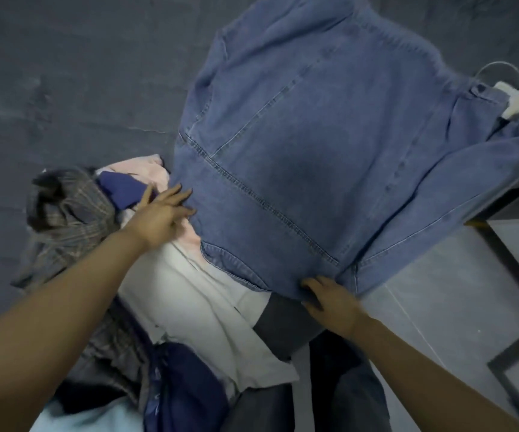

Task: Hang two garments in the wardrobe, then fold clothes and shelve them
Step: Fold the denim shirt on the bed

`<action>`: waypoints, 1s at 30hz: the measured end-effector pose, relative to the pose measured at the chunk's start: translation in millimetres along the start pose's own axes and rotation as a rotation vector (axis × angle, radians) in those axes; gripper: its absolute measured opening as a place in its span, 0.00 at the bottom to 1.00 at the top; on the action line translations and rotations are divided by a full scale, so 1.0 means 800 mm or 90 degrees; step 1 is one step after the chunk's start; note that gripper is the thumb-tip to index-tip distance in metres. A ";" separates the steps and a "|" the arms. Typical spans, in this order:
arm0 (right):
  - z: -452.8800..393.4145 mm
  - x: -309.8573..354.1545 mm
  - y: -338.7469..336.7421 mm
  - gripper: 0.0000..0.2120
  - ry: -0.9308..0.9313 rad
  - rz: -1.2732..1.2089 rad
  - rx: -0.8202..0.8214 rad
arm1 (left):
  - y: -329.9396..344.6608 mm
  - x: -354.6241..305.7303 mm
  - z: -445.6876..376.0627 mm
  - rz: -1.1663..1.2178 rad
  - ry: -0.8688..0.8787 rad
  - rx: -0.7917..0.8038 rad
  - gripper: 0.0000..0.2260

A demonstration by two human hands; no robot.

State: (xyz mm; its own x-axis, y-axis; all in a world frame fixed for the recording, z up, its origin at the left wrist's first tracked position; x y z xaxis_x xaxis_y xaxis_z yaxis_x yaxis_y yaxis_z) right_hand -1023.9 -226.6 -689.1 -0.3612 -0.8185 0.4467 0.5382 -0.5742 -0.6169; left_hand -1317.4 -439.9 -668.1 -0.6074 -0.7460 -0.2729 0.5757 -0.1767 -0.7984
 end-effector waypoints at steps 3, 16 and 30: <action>0.017 -0.007 -0.034 0.17 -0.041 -0.087 -0.057 | -0.020 -0.043 0.014 0.074 -0.065 -0.116 0.24; -0.004 -0.266 -0.233 0.34 -0.054 0.373 0.000 | 0.134 -0.364 -0.015 0.459 -0.287 -0.061 0.26; 0.088 -0.329 -0.161 0.11 0.028 -0.153 0.195 | 0.210 -0.418 0.064 0.851 -0.801 -0.539 0.17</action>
State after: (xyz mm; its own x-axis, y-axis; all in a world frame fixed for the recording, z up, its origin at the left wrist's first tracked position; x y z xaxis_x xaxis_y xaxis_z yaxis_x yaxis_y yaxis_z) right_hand -944.2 64.0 -681.4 -0.5335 -0.6651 0.5225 0.6345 -0.7232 -0.2728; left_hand -989.2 -253.3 -683.5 0.7589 -0.1384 -0.6364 -0.3259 0.7653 -0.5551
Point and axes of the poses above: each hand's wrist, its own z-axis away from the middle knuckle, its own y-axis out of the palm, x = y × z, the point moved 6 cm from there along -z, towards the middle knuckle, and after that the axes turned 3 degrees about z, right-handed, at the moved point
